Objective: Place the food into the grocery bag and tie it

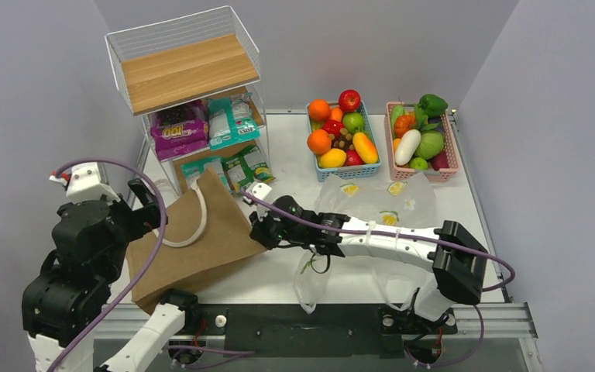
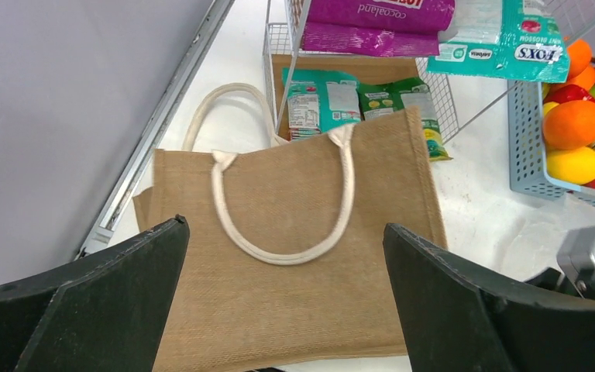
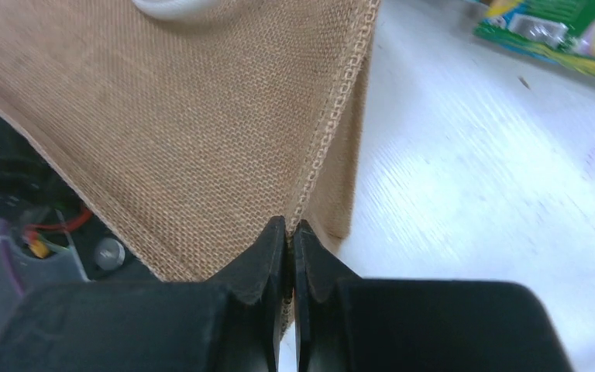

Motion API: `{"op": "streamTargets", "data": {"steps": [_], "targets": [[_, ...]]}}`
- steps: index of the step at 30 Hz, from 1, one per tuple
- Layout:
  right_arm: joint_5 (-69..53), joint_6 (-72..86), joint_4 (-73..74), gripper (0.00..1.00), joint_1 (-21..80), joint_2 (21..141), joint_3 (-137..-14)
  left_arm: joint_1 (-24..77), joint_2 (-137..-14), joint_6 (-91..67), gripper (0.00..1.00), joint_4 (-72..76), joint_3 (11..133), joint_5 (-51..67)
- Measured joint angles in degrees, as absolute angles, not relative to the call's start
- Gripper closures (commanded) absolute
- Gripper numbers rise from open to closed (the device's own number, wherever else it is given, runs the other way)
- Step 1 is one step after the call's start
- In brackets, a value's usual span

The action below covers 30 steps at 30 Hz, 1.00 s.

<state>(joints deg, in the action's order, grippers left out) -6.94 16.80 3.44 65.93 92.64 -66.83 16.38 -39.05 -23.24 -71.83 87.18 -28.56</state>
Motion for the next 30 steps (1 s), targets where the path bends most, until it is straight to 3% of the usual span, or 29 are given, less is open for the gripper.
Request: {"op": "streamTargets", "data": {"steps": [9,16,30], "targets": [[0.93,9.91,-1.28,1.0,66.15,77.41,-47.27,16.38,-46.81,-21.3,0.03,-67.83,84.53,-19.68],[4.45,1.52,-9.17,1.0,66.48,59.35,-29.76,16.29,-47.97,-20.21,0.04,-58.26,77.34,-3.68],[4.23,-8.67,-11.05,1.0,66.85,42.76,-23.0,16.29,-55.51,-15.44,0.04,-34.41,68.53,24.75]]}}
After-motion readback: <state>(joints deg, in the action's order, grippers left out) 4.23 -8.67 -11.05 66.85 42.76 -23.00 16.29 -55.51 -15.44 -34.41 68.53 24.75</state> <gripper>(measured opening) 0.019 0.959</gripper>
